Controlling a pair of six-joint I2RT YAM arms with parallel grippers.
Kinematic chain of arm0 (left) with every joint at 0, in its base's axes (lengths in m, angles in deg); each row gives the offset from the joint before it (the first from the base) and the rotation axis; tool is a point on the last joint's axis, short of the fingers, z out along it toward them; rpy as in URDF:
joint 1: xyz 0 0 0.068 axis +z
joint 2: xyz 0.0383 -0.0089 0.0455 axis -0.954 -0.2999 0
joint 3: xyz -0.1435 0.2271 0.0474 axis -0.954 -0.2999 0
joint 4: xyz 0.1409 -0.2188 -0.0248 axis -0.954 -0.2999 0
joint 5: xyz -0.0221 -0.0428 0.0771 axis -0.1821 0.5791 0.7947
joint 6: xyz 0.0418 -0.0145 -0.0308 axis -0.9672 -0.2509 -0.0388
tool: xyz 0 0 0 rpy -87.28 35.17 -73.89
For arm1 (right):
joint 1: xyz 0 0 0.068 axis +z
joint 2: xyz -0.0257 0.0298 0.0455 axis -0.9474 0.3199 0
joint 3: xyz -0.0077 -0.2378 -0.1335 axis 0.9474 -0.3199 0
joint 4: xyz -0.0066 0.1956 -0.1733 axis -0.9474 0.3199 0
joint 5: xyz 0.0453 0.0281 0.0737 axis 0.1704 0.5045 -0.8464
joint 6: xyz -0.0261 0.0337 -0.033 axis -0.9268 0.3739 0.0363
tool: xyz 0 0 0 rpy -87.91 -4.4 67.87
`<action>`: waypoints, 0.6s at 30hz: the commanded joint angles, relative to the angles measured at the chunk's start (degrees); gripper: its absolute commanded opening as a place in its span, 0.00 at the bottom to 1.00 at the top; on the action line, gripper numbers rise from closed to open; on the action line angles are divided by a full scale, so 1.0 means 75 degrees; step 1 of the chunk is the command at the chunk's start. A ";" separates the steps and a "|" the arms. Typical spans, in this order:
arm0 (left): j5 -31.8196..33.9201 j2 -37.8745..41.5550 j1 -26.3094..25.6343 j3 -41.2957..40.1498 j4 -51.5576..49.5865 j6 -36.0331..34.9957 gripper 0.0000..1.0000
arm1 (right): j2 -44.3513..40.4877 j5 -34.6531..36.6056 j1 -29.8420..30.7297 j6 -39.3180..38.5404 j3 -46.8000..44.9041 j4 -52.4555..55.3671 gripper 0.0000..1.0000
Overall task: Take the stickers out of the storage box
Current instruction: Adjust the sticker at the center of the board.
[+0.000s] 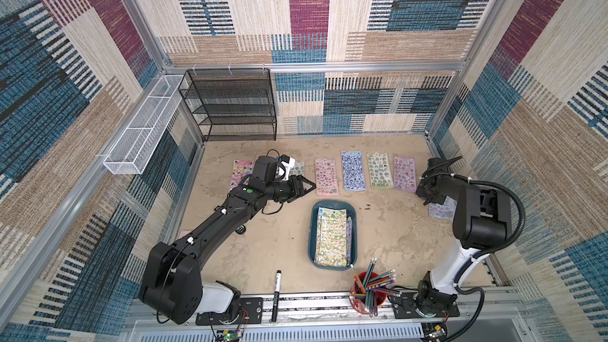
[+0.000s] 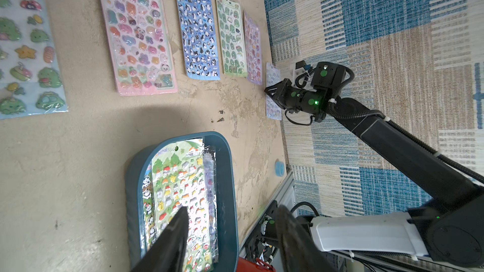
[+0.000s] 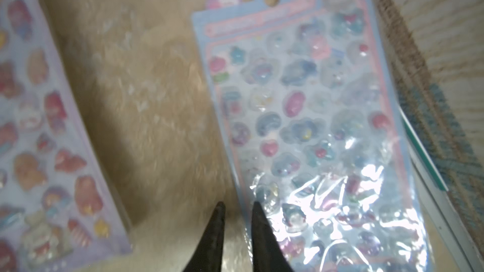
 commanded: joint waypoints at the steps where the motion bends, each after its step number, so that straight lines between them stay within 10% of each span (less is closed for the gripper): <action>1: -0.0263 -0.0041 0.0000 -0.0078 0.0399 0.0000 0.55 | -0.0455 -0.1086 0.0004 0.0239 -0.0761 0.1210 0.14; 8: -0.0364 0.0153 -0.0001 -0.0419 0.0748 0.0191 0.54 | -0.1900 -0.1621 -0.0024 0.0814 -0.1575 0.1465 0.15; 18: -0.0062 0.0648 0.0005 -0.0651 0.0458 -0.0030 0.54 | -0.1689 -0.1934 -0.0025 0.0764 0.0598 0.2186 0.26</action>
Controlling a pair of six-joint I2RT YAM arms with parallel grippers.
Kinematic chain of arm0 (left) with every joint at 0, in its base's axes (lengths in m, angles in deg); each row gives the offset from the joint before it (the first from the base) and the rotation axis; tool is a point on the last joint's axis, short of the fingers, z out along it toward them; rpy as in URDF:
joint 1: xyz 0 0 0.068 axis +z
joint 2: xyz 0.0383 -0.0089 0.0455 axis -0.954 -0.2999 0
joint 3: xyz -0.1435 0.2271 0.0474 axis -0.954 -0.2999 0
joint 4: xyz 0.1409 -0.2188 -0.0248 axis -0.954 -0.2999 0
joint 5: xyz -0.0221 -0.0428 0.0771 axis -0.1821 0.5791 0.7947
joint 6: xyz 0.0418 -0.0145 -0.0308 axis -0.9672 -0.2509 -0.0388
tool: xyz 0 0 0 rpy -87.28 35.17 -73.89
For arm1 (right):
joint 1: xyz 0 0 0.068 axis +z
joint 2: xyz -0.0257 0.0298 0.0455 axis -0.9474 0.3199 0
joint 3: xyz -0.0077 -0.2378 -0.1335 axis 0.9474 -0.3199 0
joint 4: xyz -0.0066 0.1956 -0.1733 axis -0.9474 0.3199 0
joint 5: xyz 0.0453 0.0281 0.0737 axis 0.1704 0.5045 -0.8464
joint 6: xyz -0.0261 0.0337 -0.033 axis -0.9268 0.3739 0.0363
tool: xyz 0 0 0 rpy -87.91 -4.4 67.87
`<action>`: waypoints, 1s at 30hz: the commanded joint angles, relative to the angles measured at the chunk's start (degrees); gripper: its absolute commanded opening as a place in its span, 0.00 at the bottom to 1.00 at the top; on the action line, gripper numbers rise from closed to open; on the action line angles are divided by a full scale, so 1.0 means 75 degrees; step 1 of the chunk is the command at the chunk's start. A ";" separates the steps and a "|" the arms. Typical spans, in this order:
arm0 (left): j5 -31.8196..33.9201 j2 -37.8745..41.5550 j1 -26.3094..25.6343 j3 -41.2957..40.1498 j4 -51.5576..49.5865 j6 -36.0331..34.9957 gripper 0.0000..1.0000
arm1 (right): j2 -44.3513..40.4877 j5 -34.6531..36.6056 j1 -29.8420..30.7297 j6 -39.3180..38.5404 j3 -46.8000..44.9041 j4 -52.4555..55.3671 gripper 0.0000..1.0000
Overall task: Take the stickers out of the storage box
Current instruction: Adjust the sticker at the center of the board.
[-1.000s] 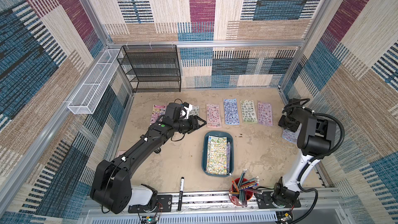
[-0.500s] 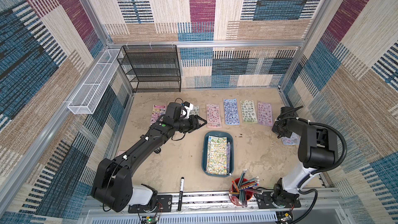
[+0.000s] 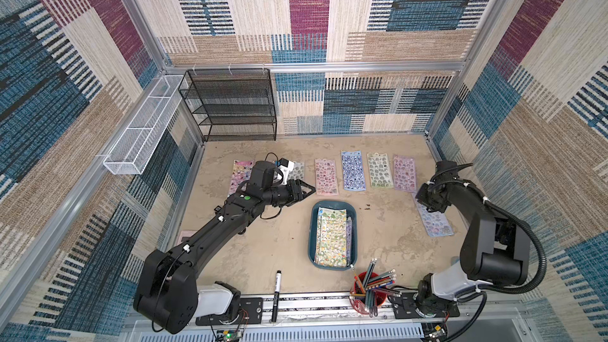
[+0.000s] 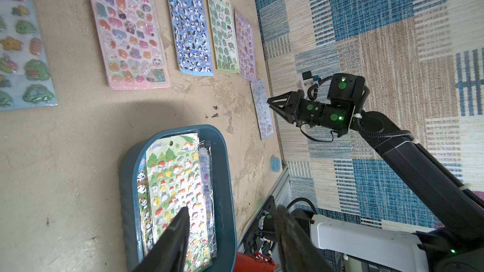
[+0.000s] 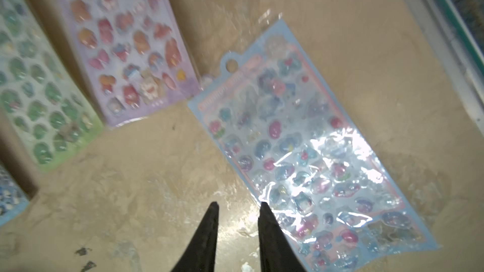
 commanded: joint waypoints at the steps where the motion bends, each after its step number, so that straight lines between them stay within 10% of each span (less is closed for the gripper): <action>1: 0.0135 0.0135 0.0006 -0.0028 -0.0029 -0.0125 0.54 | 0.0414 -0.0120 0.0001 -0.0026 0.0665 0.0308 0.18; 4: 0.0175 0.0147 0.0010 0.0037 -0.0130 -0.0149 0.54 | 0.0962 -0.0157 0.0007 -0.0058 0.0926 0.0179 0.00; 30: 0.0209 -0.0099 0.0016 0.0133 -0.0231 0.0011 0.54 | 0.1539 -0.0240 -0.1068 -0.0284 -0.0333 -0.1156 0.00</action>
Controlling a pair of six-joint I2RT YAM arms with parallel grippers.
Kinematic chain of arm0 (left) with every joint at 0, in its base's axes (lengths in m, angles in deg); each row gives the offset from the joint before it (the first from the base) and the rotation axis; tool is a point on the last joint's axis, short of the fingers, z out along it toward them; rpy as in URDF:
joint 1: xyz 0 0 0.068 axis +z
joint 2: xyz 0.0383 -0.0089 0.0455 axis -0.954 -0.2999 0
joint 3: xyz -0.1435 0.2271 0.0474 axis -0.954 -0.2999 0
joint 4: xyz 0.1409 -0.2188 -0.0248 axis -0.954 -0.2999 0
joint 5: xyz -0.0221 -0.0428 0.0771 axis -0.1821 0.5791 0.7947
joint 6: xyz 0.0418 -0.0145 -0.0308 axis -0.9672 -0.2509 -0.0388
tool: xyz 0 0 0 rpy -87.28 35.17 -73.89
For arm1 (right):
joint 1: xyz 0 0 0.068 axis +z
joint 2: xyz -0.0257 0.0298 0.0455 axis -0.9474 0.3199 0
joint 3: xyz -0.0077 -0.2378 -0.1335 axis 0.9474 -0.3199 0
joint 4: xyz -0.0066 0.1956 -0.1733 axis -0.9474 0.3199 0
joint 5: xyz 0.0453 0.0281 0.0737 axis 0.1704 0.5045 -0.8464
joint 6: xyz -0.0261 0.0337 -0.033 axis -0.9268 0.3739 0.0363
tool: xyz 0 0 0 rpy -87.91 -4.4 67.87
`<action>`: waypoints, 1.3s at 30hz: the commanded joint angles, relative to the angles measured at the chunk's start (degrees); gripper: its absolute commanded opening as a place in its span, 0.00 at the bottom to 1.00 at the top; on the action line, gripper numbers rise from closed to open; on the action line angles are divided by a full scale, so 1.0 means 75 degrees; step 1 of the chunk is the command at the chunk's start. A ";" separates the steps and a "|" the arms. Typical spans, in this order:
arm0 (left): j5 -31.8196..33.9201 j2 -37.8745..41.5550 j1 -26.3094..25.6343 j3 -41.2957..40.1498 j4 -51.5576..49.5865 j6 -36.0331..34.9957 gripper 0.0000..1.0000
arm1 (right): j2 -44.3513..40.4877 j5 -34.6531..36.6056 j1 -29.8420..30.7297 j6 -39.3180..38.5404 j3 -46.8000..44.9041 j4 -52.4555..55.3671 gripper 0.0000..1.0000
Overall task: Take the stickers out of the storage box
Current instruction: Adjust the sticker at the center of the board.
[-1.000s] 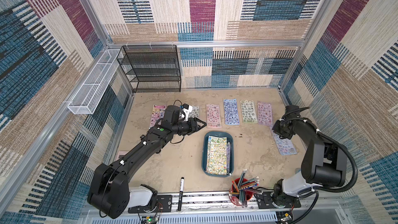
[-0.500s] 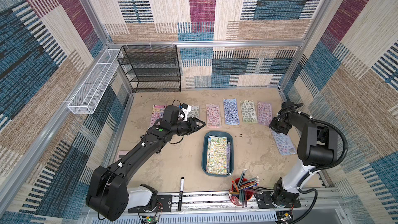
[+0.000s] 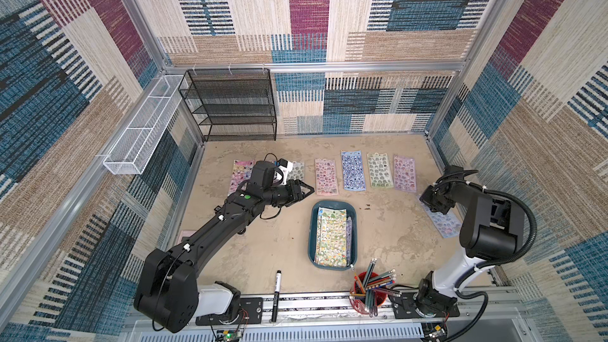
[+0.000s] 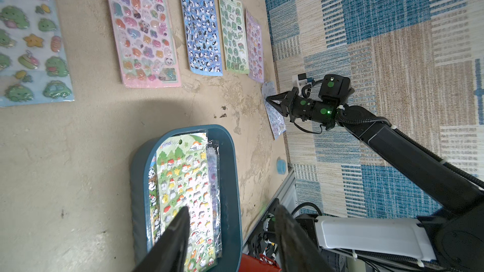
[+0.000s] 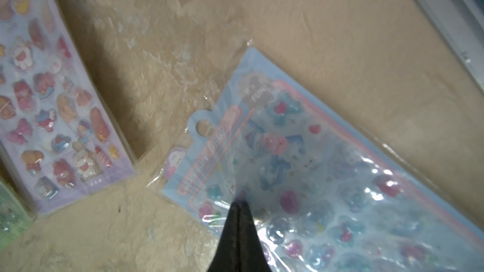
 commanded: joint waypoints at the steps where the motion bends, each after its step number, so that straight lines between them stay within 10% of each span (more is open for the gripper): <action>1: 0.0011 0.0049 0.0002 0.0008 0.0052 0.0061 0.54 | 0.0091 0.0245 -0.0053 -0.0051 0.0001 0.0315 0.00; 21: 0.0098 -0.0049 -0.0006 0.0343 -0.0367 -0.0079 0.53 | 0.0363 -0.0625 -0.0135 0.1364 0.0800 -0.0443 0.01; 39: 0.0675 0.0122 -0.0016 0.0779 -0.1129 -0.0334 0.53 | 0.1585 -0.0454 0.1289 0.0059 0.3057 0.0186 0.00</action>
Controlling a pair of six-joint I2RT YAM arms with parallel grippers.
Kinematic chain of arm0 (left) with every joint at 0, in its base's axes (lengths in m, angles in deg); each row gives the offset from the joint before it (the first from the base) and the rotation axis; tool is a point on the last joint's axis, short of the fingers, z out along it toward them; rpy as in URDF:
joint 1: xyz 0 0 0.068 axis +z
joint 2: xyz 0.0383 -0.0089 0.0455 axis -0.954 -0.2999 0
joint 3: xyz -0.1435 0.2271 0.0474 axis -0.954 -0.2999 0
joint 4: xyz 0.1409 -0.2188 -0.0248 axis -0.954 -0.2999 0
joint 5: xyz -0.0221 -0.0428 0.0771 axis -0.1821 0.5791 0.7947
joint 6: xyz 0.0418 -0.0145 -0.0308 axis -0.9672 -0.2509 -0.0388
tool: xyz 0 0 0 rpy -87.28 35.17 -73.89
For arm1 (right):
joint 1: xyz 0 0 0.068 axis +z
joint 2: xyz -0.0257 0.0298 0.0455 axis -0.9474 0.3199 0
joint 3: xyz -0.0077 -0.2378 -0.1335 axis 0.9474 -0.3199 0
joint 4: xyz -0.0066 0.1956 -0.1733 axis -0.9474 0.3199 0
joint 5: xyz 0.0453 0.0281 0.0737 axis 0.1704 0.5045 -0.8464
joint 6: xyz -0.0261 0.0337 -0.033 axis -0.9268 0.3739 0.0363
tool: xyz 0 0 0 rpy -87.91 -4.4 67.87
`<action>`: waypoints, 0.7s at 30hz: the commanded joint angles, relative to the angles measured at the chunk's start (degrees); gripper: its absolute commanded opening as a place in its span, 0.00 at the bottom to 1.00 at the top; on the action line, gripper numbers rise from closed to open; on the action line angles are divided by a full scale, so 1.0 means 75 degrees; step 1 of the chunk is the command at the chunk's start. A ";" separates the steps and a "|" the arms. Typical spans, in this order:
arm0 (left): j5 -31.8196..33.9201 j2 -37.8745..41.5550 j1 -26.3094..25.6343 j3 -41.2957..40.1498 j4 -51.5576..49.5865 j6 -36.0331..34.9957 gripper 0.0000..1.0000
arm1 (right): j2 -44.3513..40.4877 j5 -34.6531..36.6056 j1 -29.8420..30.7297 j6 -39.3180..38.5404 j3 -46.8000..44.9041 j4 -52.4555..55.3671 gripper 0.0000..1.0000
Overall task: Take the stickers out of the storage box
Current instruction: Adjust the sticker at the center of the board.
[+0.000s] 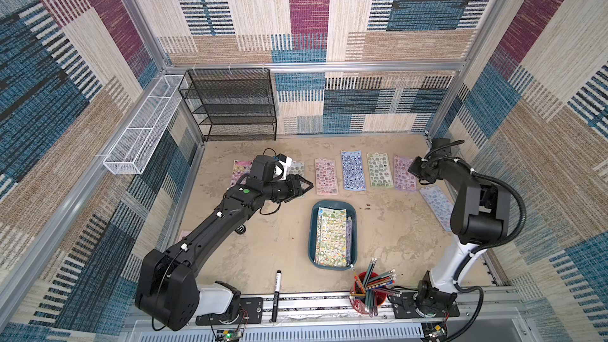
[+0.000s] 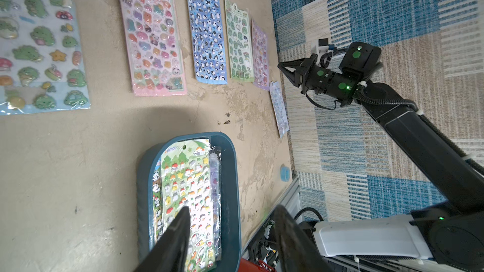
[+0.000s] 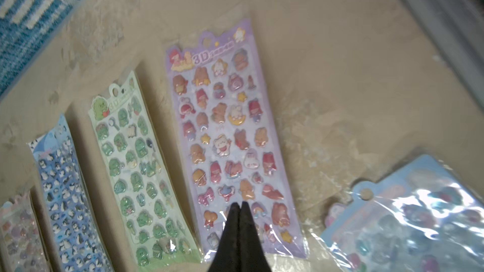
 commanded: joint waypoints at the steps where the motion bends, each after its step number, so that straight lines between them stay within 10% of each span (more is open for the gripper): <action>1: 0.0316 0.0180 -0.0009 0.0030 -0.0265 -0.0273 0.53 | 0.0406 -0.0171 0.0090 -0.0247 0.0295 -0.0017 0.00; 21: 0.0663 0.0211 -0.0013 0.0105 -0.0628 -0.0216 0.53 | 0.2691 0.0754 0.0274 -0.1459 0.2318 0.0821 0.00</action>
